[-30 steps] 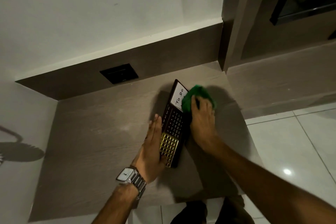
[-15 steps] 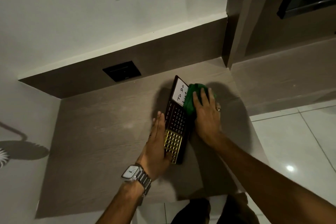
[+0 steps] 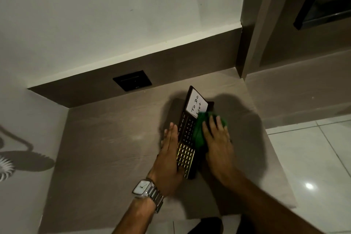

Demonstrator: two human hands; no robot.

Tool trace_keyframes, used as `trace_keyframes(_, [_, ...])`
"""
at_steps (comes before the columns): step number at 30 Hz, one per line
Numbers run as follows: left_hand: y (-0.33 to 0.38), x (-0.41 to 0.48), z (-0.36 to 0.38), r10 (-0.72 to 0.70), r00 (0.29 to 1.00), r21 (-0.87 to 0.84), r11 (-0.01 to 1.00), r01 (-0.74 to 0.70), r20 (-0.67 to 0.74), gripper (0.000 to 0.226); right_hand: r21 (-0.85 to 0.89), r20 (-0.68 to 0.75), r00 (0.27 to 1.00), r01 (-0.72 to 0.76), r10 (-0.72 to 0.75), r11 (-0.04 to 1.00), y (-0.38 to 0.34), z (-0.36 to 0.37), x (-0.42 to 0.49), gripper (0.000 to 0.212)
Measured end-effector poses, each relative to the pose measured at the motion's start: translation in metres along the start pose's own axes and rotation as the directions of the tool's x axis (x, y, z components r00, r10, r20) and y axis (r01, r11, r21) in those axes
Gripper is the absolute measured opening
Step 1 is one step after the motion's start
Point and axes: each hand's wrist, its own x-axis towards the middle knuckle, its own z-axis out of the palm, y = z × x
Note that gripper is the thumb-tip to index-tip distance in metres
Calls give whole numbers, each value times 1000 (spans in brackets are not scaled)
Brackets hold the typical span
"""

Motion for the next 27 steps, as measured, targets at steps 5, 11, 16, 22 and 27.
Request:
trace_keyframes(5, [0, -1, 0, -10, 1000, 5, 1000, 10, -10, 117, 16, 8, 1000, -28, 28, 999, 3, -1, 15, 91])
trace_keyframes(11, [5, -1, 0, -15, 1000, -5, 1000, 14, -24, 115, 131, 137, 982, 111, -129, 985, -23, 20, -70, 93])
trace_keyframes(16, [3, -1, 1, 14, 1000, -5, 1000, -15, -26, 115, 92, 53, 994, 93, -98, 991, -10, 11, -43, 88])
trace_keyframes(22, [-5, -1, 5, 25, 998, 43, 999, -23, -54, 121, 29, 7, 1000, 10, -11, 1000, 6, -1, 9, 90])
trace_keyframes(27, [-3, 2, 7, 10, 998, 23, 1000, -9, -70, 121, 77, 73, 987, 135, -141, 988, -22, 27, -67, 91])
